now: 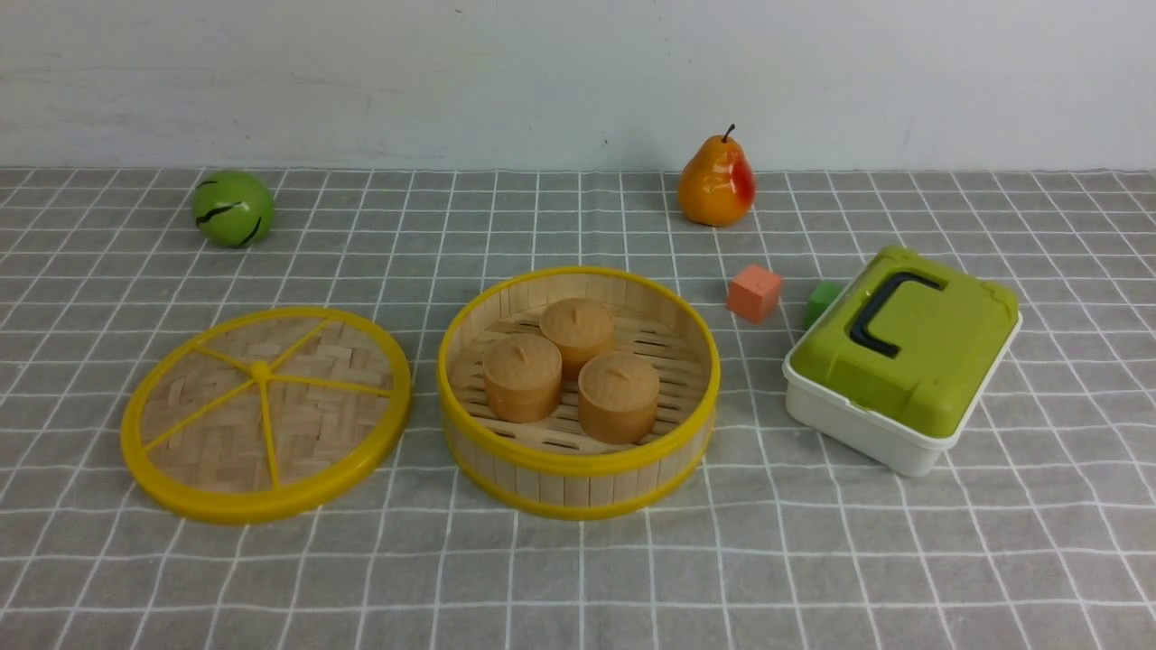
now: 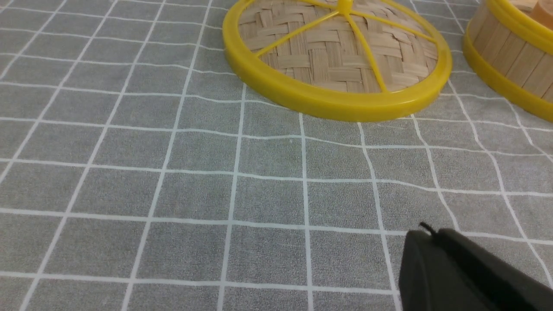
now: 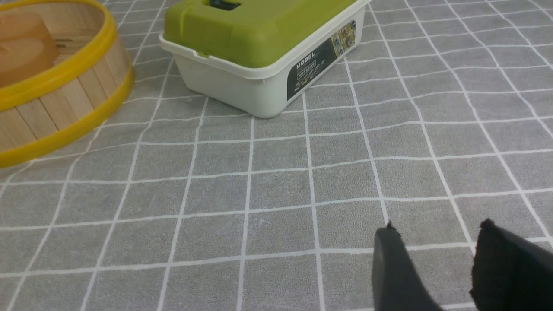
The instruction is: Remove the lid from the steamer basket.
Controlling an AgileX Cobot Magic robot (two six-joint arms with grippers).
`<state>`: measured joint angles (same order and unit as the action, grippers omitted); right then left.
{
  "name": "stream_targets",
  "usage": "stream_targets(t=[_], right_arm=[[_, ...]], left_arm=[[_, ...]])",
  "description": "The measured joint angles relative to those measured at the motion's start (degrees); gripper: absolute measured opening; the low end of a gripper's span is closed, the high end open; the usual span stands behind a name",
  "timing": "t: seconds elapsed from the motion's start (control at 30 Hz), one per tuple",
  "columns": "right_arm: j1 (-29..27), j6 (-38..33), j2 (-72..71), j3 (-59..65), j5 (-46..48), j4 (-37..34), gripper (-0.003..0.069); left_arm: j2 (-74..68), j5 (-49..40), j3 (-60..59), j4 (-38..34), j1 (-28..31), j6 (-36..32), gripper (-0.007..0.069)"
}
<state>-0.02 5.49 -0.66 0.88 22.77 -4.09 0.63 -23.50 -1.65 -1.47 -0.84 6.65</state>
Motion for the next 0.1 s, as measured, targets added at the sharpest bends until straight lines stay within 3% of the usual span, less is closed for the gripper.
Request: stream_targets(t=[0.1], right_arm=[[0.0, 0.0, 0.0, 0.0, 0.0, 0.0, 0.0241]], left_arm=[[0.0, 0.0, 0.0, 0.0, 0.0, 0.0, -0.0002]])
